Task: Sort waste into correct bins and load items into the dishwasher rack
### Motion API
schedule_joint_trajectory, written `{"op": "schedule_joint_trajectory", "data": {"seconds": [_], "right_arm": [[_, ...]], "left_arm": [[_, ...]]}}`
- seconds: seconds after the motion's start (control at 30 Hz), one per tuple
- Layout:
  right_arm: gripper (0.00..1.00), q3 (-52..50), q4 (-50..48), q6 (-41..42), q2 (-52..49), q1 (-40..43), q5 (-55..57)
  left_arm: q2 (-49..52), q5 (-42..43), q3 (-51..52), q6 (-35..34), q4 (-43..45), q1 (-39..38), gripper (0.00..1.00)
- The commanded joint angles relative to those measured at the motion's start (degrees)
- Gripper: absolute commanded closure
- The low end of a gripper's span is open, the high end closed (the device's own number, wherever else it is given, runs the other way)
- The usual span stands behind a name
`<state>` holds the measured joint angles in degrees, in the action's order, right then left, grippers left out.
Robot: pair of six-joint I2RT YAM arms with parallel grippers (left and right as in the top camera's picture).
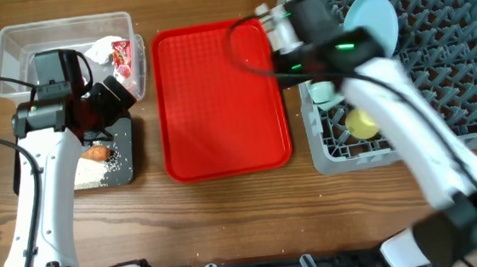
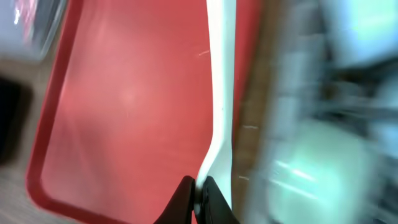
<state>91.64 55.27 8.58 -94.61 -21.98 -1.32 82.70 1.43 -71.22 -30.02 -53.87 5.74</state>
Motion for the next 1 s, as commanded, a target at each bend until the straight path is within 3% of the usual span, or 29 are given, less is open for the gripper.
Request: {"op": "schedule_joint_trajectory", "data": {"seconds": [0.0, 0.3, 0.5, 0.57, 0.97], "right_arm": [[0.96, 0.20, 4.11, -3.23, 3.17, 7.63, 5.25], [0.96, -2.49, 12.28, -7.58, 3.17, 18.34, 5.18], [0.96, -3.21, 9.81, -8.57, 2.43, 18.97, 5.42], [0.84, -3.21, 8.79, -8.41, 1.66, 19.06, 5.40], [0.83, -3.06, 8.48, -6.88, 0.94, 19.06, 3.17]], "left_arm": [[-0.76, -0.20, -1.03, 1.11, 0.00, 0.33, 0.00], [-0.79, -0.20, -1.03, 1.11, 0.00, 0.33, 0.00], [-0.76, -0.20, -1.03, 1.11, 0.00, 0.33, 0.00], [-0.76, -0.20, -1.03, 1.11, 0.00, 0.33, 0.00], [-0.79, -0.20, -1.03, 1.11, 0.00, 0.33, 0.00]]}}
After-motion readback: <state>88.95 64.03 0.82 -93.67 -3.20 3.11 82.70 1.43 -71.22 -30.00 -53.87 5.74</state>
